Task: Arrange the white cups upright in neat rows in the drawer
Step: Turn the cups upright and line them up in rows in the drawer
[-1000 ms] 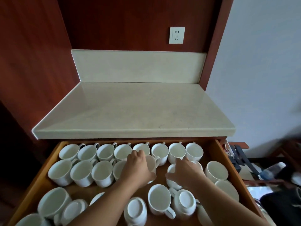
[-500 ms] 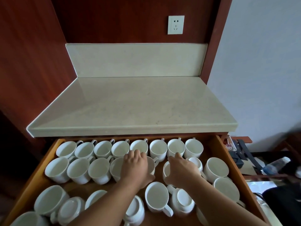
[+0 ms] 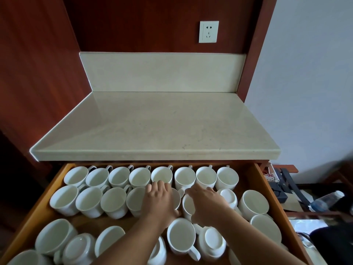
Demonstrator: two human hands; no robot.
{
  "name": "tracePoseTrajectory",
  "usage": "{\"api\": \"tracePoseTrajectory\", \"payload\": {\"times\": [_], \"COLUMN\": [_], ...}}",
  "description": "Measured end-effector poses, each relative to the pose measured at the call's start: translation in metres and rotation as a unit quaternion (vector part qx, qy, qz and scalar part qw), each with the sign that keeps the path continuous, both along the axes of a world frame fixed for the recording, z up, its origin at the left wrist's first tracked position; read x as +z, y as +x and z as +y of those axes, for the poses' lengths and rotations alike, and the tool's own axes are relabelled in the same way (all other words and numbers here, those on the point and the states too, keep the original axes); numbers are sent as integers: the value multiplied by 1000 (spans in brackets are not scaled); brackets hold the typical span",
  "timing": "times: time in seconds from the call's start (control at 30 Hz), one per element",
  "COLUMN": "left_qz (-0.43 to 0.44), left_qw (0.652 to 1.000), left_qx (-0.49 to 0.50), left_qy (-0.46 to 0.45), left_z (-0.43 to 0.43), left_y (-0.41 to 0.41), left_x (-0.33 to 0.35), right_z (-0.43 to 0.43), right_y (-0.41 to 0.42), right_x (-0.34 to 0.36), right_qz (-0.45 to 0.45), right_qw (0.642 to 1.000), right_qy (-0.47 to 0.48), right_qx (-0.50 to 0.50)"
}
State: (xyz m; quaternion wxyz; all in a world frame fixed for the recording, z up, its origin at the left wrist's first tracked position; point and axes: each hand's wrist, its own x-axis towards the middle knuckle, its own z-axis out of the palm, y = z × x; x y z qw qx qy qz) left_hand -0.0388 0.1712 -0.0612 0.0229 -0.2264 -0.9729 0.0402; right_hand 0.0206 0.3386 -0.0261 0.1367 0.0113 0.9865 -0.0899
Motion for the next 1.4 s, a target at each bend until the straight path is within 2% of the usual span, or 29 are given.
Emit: {"api": "tracePoseTrajectory", "payload": {"times": [0.2, 0.37, 0.43, 0.53, 0.67, 1.07, 1.4], "left_qz": [-44, -57, -81, -65, -43, -10, -6], "left_qw": [999, 981, 969, 965, 960, 956, 963], "left_qx": [-20, -175, -225, -255, -274, -291, -268], "left_qy": [24, 69, 55, 11, -23, 30, 17], "left_z": [-9, -39, -47, -48, -46, -52, -48], "left_y": [-3, -6, -5, -6, -10, -6, -9], "left_x": [9, 15, 17, 14, 5, 1, -4], "right_z": [-2, -4, -4, -4, -3, -7, -6], "right_y": [6, 5, 4, 4, 5, 13, 7], "right_x": [-7, -10, -10, -9, -9, -18, -24], "right_qz": [9, 15, 17, 15, 23, 43, 42], "right_qw": [998, 996, 997, 997, 996, 986, 976], "right_qy": [-15, -34, -44, -55, -72, -84, -130], "right_qx": [-62, -75, -67, -45, -47, -136, -169]}}
